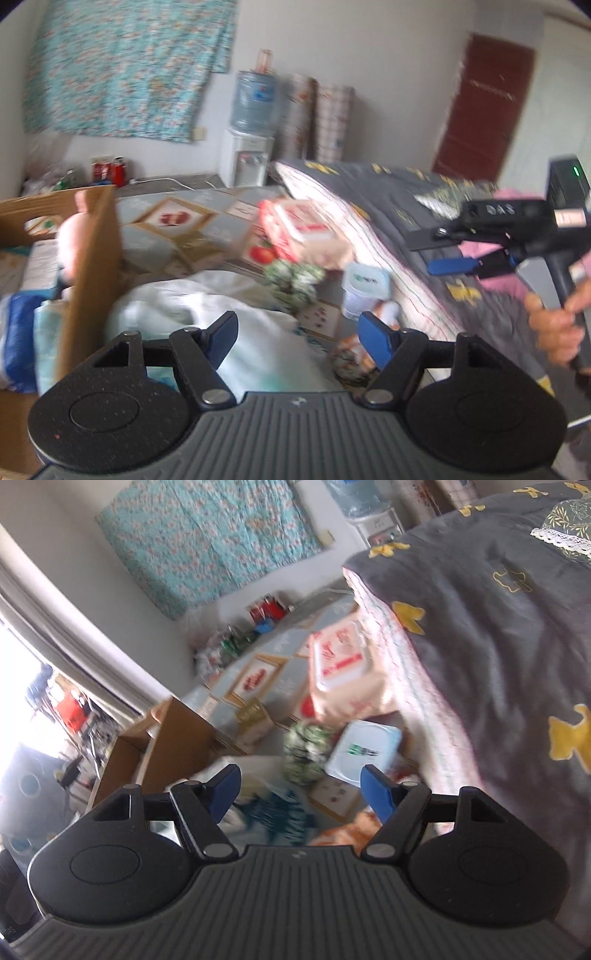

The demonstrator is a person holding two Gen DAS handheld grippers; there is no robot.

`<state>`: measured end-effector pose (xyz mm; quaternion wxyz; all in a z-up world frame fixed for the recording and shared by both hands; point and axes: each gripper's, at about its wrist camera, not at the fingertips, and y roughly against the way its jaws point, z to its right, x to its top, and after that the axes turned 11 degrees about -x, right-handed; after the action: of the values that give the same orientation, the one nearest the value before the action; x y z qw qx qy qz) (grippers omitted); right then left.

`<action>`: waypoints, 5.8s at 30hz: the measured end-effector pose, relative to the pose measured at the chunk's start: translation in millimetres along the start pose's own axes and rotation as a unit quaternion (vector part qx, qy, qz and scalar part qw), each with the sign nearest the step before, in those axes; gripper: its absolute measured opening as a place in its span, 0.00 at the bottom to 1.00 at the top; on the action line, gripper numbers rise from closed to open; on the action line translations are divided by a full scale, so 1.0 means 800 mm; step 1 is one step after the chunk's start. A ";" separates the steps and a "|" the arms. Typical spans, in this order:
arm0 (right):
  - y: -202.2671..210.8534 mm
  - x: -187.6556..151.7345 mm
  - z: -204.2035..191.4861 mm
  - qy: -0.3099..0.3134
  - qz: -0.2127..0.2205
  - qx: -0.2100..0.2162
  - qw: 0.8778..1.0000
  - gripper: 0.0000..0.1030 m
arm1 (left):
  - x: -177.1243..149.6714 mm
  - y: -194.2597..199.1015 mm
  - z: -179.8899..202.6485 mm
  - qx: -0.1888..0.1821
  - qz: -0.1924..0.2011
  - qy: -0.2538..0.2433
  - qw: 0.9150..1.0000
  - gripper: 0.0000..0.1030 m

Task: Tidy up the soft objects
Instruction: 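Move the right tool to the white yogurt cup and grasp it, then carry the yogurt cup with the right tool into the cardboard box and release, then grasp the gold coffee sachet with the left tool while the right tool grasps the green scrunchie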

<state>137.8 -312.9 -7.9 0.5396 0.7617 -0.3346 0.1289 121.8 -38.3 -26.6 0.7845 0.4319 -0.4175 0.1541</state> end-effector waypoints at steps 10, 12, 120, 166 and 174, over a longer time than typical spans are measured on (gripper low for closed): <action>-0.073 0.038 0.043 -0.023 -0.050 -0.009 0.998 0.65 | 0.034 -0.132 0.036 -0.025 -0.069 -0.086 0.994 0.67; -0.093 0.044 0.049 -0.027 -0.065 -0.008 0.997 0.63 | 0.039 -0.158 0.039 -0.035 -0.084 -0.083 0.992 0.68; -0.336 -0.178 -0.546 0.088 -0.397 0.175 0.897 0.30 | -0.042 0.247 -0.283 0.278 -0.043 0.159 0.946 0.69; -0.187 0.057 -0.080 0.066 -0.086 -0.066 0.992 0.73 | 0.167 -0.176 -0.185 0.115 -0.184 0.177 0.960 0.78; -0.222 0.048 -0.078 0.029 -0.073 -0.079 0.994 0.73 | 0.166 -0.287 -0.230 0.145 -0.228 0.222 0.937 0.79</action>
<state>291.9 -235.8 -93.5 0.6159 0.7349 -0.2712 0.0839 436.5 -38.4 -98.8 0.8004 0.5790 -0.0962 0.1222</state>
